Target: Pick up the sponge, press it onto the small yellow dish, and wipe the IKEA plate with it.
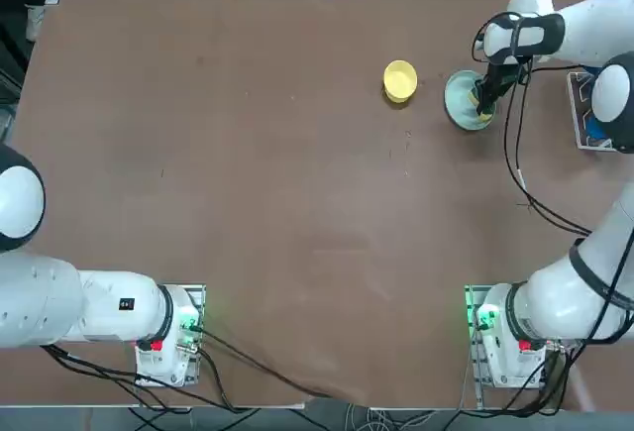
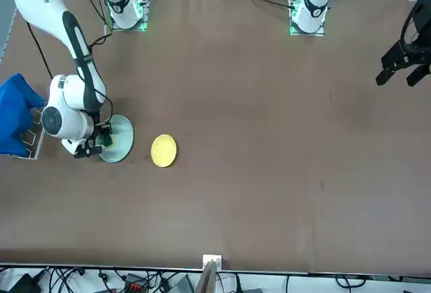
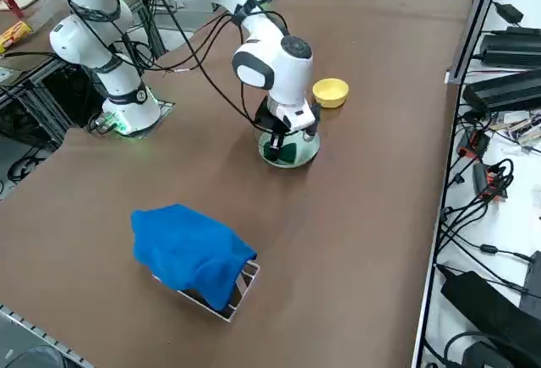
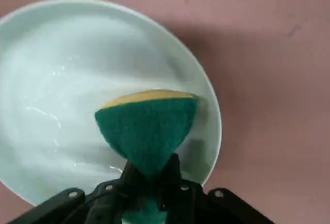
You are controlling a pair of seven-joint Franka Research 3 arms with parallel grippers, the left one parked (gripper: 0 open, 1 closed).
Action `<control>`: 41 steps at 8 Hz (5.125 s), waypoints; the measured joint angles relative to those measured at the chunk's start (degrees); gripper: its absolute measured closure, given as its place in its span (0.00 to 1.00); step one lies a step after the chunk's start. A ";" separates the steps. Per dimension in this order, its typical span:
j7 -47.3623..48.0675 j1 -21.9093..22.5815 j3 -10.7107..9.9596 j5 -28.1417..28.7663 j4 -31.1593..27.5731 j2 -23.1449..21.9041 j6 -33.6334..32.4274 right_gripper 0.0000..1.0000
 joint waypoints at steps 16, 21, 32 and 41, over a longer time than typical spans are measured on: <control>10.40 7.79 0.66 2.50 0.84 0.60 0.56 0.87; 9.86 5.95 1.02 2.86 -5.45 -3.10 0.54 0.87; 3.28 0.49 2.13 -3.00 3.01 -3.82 -3.07 0.87; 43.63 12.24 16.25 0.17 -1.06 -17.22 -8.29 0.87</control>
